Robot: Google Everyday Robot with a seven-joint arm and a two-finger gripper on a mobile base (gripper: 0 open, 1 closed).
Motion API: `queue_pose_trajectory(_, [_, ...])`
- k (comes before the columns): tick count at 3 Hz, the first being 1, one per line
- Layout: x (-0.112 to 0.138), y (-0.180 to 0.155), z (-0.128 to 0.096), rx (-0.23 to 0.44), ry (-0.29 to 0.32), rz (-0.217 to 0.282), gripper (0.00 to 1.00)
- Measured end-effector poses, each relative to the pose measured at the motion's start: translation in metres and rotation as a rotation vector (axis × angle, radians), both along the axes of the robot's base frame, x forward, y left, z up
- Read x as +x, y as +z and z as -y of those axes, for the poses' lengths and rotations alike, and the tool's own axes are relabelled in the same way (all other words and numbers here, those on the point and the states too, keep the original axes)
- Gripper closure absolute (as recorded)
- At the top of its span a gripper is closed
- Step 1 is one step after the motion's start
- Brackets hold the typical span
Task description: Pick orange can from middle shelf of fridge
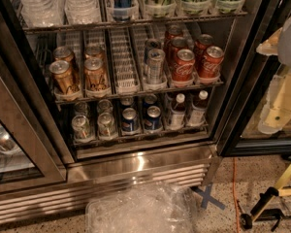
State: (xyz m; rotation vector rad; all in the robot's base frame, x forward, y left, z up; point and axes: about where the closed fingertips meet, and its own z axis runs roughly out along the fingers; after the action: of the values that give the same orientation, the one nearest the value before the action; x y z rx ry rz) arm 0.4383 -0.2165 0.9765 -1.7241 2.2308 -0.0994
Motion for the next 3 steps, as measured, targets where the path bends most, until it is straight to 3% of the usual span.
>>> queue_pose_trajectory(2, [0.000, -0.002, -0.011, 0.029, 0.025, 0.001, 0.00])
queue_pose_trajectory(3, [0.008, -0.005, -0.051, 0.125, 0.086, 0.043, 0.00])
